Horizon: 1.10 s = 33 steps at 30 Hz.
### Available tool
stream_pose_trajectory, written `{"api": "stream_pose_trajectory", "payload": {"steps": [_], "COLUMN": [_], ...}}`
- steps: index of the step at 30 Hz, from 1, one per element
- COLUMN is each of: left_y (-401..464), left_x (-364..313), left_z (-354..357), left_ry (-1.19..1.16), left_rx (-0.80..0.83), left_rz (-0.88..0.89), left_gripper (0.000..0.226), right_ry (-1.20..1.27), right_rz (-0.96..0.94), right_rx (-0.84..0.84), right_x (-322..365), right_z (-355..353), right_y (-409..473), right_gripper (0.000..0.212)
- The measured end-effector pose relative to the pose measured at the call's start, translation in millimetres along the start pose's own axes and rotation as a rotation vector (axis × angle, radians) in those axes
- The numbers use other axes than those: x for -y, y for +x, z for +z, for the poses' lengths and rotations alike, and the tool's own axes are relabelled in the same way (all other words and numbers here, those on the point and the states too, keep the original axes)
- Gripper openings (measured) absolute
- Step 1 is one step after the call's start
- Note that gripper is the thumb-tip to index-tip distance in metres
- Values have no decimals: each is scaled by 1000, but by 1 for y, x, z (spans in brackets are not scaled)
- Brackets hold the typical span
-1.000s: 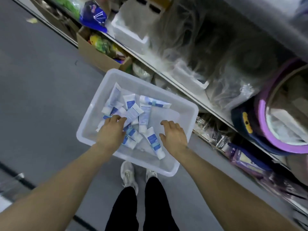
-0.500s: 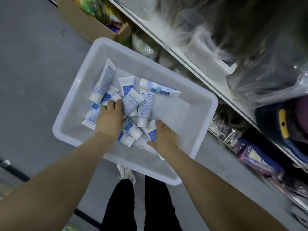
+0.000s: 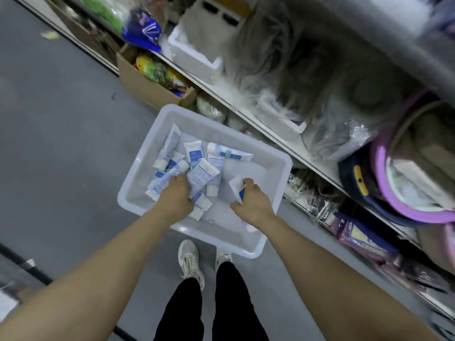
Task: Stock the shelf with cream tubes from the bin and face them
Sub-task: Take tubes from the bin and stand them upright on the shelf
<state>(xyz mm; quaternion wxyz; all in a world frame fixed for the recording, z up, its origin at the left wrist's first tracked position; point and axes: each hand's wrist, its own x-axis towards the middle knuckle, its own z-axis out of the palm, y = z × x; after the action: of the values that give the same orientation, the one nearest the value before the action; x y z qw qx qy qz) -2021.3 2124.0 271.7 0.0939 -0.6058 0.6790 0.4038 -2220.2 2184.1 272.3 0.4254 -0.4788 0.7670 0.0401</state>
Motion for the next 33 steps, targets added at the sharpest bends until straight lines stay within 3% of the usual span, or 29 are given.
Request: {"api": "stream_pose_trajectory", "payload": {"steps": [10, 13, 18, 23, 33], "left_y": [-87, -108, -143, -184, -272], "left_x": [-87, -116, -178, -238, -382], "left_z": [-106, -130, -168, -201, -250], "left_ry": [-77, -116, -77, -21, -48], "left_rx": [-121, -149, -230, -362, -541], "left_rz": [193, 282, 448, 585, 945], "left_gripper": [50, 51, 46, 42, 32], "right_ry": [419, 474, 310, 90, -48], "right_rz": [-29, -90, -163, -197, -206], "right_rx": [-243, -357, -570, -810, -1273], "right_x": [43, 50, 49, 36, -14], "right_z": [-115, -149, -212, -279, -409], "right_y": [-130, -171, -234, -299, -443], "right_gripper": [31, 40, 26, 32, 27]}}
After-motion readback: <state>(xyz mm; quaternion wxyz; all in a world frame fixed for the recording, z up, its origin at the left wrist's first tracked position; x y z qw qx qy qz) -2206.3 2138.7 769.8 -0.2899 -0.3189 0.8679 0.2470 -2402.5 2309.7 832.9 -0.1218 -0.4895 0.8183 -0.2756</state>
